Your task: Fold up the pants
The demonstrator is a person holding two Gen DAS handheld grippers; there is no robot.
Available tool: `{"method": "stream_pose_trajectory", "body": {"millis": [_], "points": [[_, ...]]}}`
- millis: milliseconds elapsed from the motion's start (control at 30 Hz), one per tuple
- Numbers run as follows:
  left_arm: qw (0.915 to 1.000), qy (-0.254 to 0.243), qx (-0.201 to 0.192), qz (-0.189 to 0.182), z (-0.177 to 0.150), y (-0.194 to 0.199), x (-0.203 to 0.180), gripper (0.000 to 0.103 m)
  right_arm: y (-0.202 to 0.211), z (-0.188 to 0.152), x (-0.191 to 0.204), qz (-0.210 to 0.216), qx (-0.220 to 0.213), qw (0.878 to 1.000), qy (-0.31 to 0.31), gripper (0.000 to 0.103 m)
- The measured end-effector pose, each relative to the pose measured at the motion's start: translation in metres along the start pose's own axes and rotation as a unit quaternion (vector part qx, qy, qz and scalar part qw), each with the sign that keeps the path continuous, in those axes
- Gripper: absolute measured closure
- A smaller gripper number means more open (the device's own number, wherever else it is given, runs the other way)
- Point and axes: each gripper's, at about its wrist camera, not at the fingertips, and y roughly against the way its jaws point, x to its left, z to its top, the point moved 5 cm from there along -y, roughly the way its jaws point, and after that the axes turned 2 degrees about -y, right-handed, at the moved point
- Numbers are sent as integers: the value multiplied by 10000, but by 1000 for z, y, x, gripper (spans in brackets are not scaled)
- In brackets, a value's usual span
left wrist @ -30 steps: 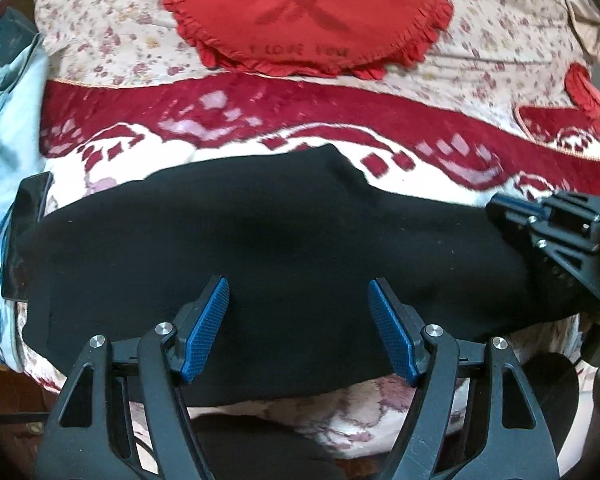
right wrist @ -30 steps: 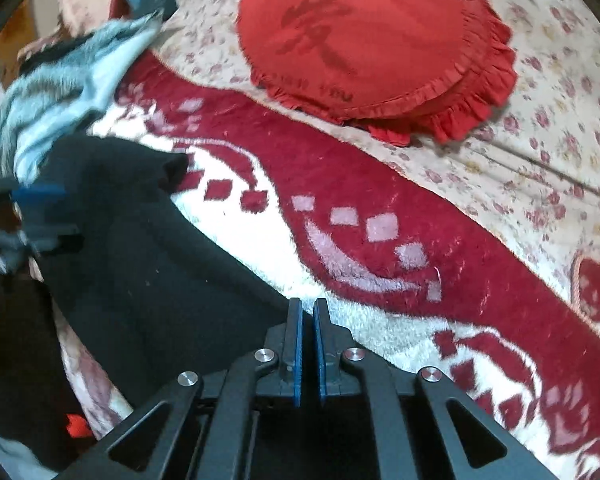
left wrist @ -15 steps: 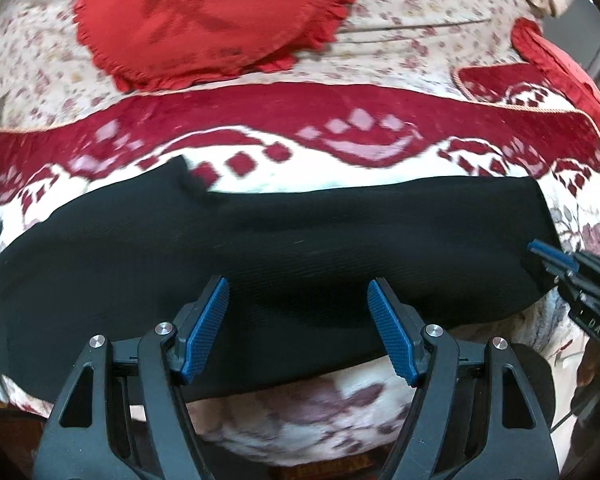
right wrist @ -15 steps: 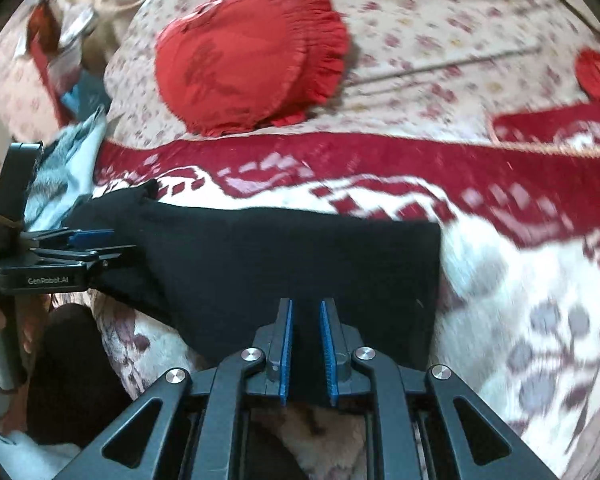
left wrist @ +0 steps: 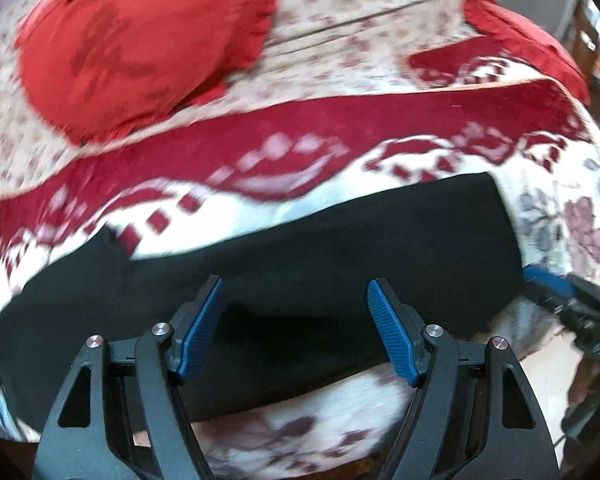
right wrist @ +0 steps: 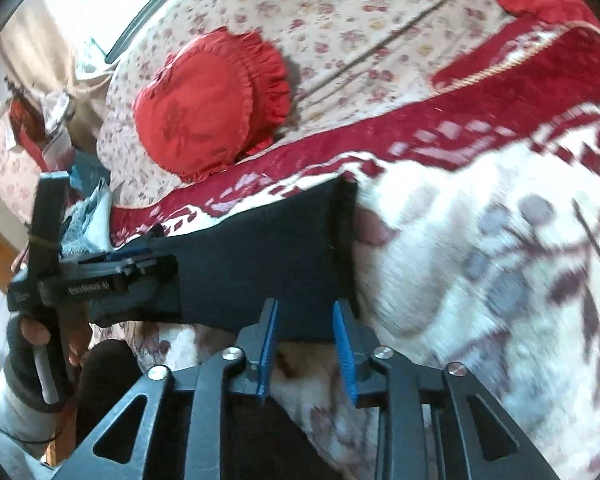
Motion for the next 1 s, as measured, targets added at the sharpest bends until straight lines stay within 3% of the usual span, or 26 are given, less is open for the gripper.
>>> {"method": "stream_pose_trajectory", "body": {"millis": [167, 333, 467, 633, 800, 867, 1000], "points": [[9974, -555, -22, -456, 29, -9, -48, 30, -3, -5, -14, 65, 21, 9997, -241, 67], [9912, -1187, 152, -563, 51, -35, -88, 30, -11, -8, -14, 416, 47, 9985, -355, 62], [9866, -1398, 417, -726, 60, -57, -107, 30, -17, -10, -17, 625, 6, 9971, -427, 60], [9818, -1650, 378, -858, 69, -68, -123, 30, -21, -10, -20, 888, -167, 9944, -540, 58], [9783, -1517, 588, -1284, 75, -83, -131, 31, -24, -5, -19, 1000, -301, 9932, -514, 58], [9766, -1761, 480, -1141, 70, -86, -140, 38, -27, -3, -16, 991, -351, 9936, -423, 58], [9732, -2057, 213, -1011, 64, -79, -149, 56, -33, 3, -21, 1020, -400, 9917, -677, 78]]}}
